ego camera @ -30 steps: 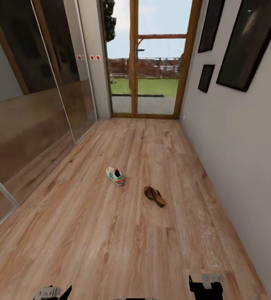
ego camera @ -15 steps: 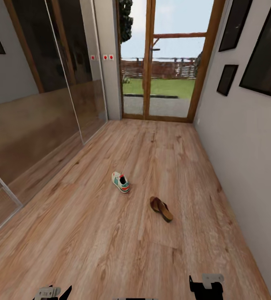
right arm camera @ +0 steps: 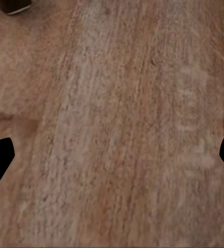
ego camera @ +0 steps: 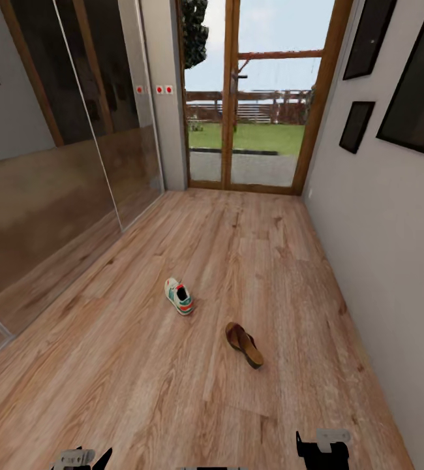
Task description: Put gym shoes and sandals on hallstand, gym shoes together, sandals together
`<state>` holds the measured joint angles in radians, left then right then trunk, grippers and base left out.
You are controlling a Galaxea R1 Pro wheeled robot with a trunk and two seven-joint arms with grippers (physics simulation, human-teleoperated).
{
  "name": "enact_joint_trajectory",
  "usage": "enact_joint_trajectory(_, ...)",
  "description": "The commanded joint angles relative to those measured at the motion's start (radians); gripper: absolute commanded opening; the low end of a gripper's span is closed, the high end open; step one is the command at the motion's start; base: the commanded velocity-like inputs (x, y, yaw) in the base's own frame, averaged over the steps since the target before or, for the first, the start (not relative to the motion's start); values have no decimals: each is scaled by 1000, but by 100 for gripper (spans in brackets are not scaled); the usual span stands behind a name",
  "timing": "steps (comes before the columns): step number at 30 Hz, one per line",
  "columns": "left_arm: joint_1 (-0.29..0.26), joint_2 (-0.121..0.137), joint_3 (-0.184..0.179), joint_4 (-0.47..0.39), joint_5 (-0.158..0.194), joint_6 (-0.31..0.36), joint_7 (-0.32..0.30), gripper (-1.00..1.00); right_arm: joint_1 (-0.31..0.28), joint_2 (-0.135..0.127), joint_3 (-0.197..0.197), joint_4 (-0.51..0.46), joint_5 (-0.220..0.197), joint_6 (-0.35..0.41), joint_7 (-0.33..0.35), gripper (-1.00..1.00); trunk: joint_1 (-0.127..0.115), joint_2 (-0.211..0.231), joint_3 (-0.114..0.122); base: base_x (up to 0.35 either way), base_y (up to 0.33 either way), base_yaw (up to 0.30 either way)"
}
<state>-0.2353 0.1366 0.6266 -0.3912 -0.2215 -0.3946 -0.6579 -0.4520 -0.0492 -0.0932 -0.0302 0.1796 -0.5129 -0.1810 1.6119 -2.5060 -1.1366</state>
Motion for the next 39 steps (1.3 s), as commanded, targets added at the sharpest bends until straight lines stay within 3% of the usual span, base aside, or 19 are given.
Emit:
enact_joint_trajectory(1, -1, -1, 8, 0, -10, -5, -5, 100, -1, 0, -8, 1, 11, -3, -3, 100, 0, 0, -1, 241, -172, 0)
enact_joint_trajectory(7, -1, 0, 8, 0, -10, -6, -5, 100, -1, -3, -8, 2, 12, -3, 0, 100, 0, 0, -1, 238, -167, 0)
enact_joint_trajectory(11, -24, 4, 0, 13, -10, 17, -2, 100, -24, 20, -4, -21, 11, 20, 19, 100, 0, 0, -1, 0, 0, 0)
enact_joint_trajectory(20, 28, 9, 45, 43, 2, -34, 25, 100, -34, 57, -22, -46, -3, -24, -8, 100, 0, 0, -1, 0, 0, 0)
enact_joint_trajectory(28, 56, 14, 48, 43, 3, -78, 34, 100, -37, 65, -24, -82, -3, -59, -9, 100, 0, 0, -1, 0, 0, 0)
enact_joint_trajectory(39, 57, 17, 50, 43, 1, -80, 36, 100, -37, 66, -25, -89, -3, -61, -9, 100, 0, 0, -1, 165, 0, 0)
